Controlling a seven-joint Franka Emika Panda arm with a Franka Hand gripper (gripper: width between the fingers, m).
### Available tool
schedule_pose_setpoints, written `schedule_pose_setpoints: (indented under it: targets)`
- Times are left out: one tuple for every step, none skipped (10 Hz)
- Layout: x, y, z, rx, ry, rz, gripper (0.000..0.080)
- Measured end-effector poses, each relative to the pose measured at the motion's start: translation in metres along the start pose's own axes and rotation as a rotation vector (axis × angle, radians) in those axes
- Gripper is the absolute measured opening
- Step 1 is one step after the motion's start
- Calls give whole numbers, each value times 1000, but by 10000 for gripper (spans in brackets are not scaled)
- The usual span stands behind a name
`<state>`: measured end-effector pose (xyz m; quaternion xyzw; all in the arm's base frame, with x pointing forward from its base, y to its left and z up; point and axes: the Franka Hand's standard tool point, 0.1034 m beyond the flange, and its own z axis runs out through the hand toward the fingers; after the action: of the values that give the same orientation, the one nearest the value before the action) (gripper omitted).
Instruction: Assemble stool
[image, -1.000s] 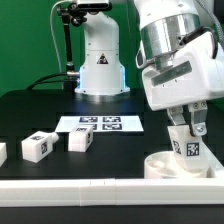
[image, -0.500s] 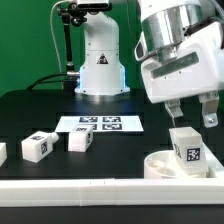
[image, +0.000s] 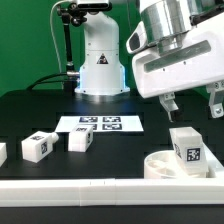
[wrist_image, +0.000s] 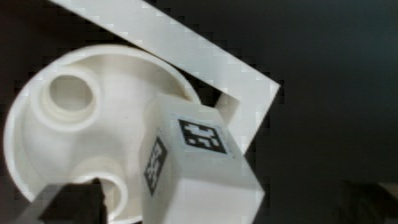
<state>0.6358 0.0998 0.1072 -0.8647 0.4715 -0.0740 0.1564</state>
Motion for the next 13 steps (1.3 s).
schedule_pose_setpoints:
  targets:
    - [-3,-1,0,-22,-1,-149,649]
    - [-6,-3,0,-42,4,-298,649]
    - [-7,-3,0,-49,0,-400,649]
    - [-8,-1,1,-58,-9,-504,649]
    - [-7,-2,1,-57,-7,-526,649]
    - [-7,-1,1,-58,-10,-615,649]
    - [-6,-1,1,-58,-11,-676,649]
    - [-6,-1,1,-59,-12,-718,649]
    - [-6,0,1,-59,-15,-800,649]
    - [-5,0,1,-59,-16,-859,649]
    - [-5,0,1,-64,-16,-936,649]
    - [-5,-1,1,-79,-16,-1091,649]
    - [-3,-1,0,-89,-16,-1205,649]
